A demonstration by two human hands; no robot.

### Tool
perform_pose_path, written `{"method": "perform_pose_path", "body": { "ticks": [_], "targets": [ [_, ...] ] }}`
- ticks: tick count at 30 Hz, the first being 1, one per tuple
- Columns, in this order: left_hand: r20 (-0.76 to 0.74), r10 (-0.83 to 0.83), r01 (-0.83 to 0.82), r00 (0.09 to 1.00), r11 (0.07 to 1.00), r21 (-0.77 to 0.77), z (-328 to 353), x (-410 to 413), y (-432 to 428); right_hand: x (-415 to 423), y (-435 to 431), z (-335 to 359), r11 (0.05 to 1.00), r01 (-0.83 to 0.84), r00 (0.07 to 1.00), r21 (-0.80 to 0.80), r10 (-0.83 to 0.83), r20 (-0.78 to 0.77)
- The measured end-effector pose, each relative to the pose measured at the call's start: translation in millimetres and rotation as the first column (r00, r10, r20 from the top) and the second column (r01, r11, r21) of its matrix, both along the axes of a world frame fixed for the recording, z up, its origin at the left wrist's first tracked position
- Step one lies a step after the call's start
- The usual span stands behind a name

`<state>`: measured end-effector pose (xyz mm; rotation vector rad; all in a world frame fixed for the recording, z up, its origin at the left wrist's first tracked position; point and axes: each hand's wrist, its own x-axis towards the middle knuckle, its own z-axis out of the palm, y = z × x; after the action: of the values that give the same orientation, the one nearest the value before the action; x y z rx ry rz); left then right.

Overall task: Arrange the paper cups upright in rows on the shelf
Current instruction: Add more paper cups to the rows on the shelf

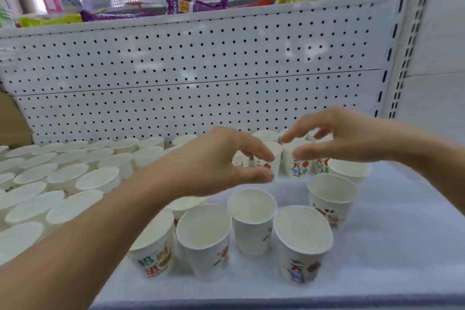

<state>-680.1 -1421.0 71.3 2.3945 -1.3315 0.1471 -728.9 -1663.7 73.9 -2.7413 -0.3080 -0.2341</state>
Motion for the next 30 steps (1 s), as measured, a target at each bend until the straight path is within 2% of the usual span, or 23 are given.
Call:
{"method": "perform_pose_path", "body": {
  "ticks": [3,7,9,12,14,17,21,26,28,30],
  "targets": [
    [-0.002,-0.035,0.035,0.999,0.997,0.070,3,-16,-23,-20,-26,-9,0.998,0.038,0.997,-0.046,-0.041,-0.069],
    [-0.071,-0.039,0.043,0.997,0.998,0.055,5,-37,-47,-36,-57,-15,0.987,0.149,0.988,-0.064,-0.151,-0.027],
    [-0.018,0.037,-0.035,0.999,0.994,0.100,-1,-44,-68,-40,-68,-19,0.975,0.201,0.977,-0.091,-0.207,-0.055],
    [0.145,0.204,-0.231,0.968,0.951,0.205,-13,-42,-105,-41,-74,-25,0.960,0.251,0.959,-0.126,-0.264,-0.098],
    [0.130,0.225,-0.253,0.966,0.927,0.276,-20,-38,-124,-41,-75,-31,0.968,0.231,0.966,-0.098,-0.240,-0.092],
    [0.040,0.201,-0.203,0.979,0.922,0.329,-24,-30,-134,-40,-74,-44,0.986,0.141,0.988,-0.084,-0.145,-0.044],
    [-0.008,0.246,-0.233,0.969,0.928,0.291,-24,-14,-129,-40,-82,-65,0.973,0.136,0.989,-0.189,-0.121,0.088],
    [-0.119,0.250,-0.229,0.961,0.960,0.163,-33,1,-120,-44,-100,-66,0.972,0.130,0.991,-0.198,-0.118,0.069],
    [-0.181,0.248,-0.231,0.952,0.966,0.113,-34,5,-117,-46,-102,-64,0.978,0.134,0.991,-0.159,-0.131,0.029],
    [-0.219,0.244,-0.230,0.945,0.969,0.086,-32,9,-114,-48,-98,-63,0.982,0.181,0.983,-0.043,-0.180,0.037]
  ]
}}
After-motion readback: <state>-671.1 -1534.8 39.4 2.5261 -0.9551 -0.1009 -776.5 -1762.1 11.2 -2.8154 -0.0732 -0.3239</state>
